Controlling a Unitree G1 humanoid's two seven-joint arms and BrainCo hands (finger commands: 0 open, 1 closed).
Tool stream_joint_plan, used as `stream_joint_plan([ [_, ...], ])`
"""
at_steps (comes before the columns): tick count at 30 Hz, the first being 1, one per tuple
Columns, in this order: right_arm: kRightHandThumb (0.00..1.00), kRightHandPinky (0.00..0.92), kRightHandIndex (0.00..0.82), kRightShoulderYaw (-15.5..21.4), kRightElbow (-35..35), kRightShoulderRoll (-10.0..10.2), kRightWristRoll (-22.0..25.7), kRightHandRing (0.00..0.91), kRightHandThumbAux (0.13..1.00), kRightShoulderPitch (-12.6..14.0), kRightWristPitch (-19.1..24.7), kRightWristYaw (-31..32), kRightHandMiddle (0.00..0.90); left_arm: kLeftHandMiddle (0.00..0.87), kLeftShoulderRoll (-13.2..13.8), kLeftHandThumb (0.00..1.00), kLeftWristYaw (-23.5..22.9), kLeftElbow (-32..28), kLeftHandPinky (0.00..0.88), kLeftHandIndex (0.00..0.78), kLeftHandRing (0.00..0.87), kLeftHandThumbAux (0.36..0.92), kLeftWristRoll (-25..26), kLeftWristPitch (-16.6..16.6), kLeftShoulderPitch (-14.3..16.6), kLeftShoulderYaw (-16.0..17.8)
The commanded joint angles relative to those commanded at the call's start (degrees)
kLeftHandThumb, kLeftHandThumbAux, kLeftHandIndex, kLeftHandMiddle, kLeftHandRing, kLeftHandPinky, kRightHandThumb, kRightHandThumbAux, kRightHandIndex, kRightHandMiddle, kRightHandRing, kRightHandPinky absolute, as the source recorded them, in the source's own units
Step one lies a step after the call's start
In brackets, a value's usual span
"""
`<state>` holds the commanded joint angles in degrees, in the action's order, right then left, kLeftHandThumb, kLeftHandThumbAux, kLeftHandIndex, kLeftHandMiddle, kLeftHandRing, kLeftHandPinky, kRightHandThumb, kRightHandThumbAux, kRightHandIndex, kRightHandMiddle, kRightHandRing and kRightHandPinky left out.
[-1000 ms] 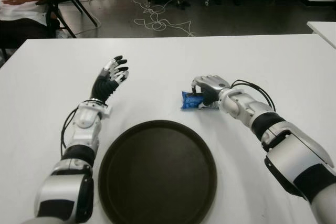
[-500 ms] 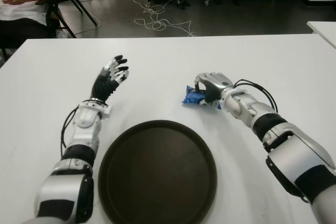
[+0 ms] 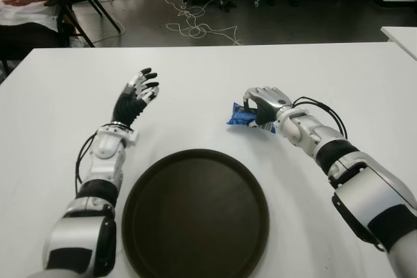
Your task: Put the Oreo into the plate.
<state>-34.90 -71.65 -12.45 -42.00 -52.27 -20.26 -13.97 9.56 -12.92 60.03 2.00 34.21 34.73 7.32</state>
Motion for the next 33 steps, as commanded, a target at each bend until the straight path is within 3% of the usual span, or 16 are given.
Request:
stream_joint_plan([
  [17,0.157,0.71,0.585,0.4,1.1,-0.8,0.2,0.73,0.897,-0.4,0.5,0.4,0.726,0.163,0.1,0.201,-0.2,0.2,0.179,0.103,0.16,0.567,0.1,-0.4,0.0,0.0],
  [21,0.162,0.719,0.585,2.0,9.1,-4.4,0.8,0.741,0.899,0.6,-0.3,1.4,0.737,0.172,0.0,0.206,-0.3,0.3,0.187,0.106,0.164,0.596,0.2,-0.3,0.1,0.1],
  [26,0.143,0.731,0.568,4.6,21.4,-8.7,0.8,0.754,0.903,4.3,0.4,2.5,0.748,0.175,0.0,0.196,0.3,0.3,0.2,0.11,0.167,0.611,-0.2,-0.2,0.1,0.0],
  [28,0.093,0.718,0.532,5.6,25.3,-9.8,0.5,0.743,0.91,5.7,0.8,1.9,0.734,0.173,0.0,0.189,0.5,0.4,0.201,0.111,0.166,0.607,-0.3,-0.1,0.1,0.0],
  [33,0.087,0.689,0.553,7.8,36.3,-11.1,-0.7,0.719,0.913,9.3,3.8,1.6,0.712,0.162,0.1,0.188,0.2,0.8,0.202,0.105,0.162,0.58,-0.2,0.2,0.2,0.1],
])
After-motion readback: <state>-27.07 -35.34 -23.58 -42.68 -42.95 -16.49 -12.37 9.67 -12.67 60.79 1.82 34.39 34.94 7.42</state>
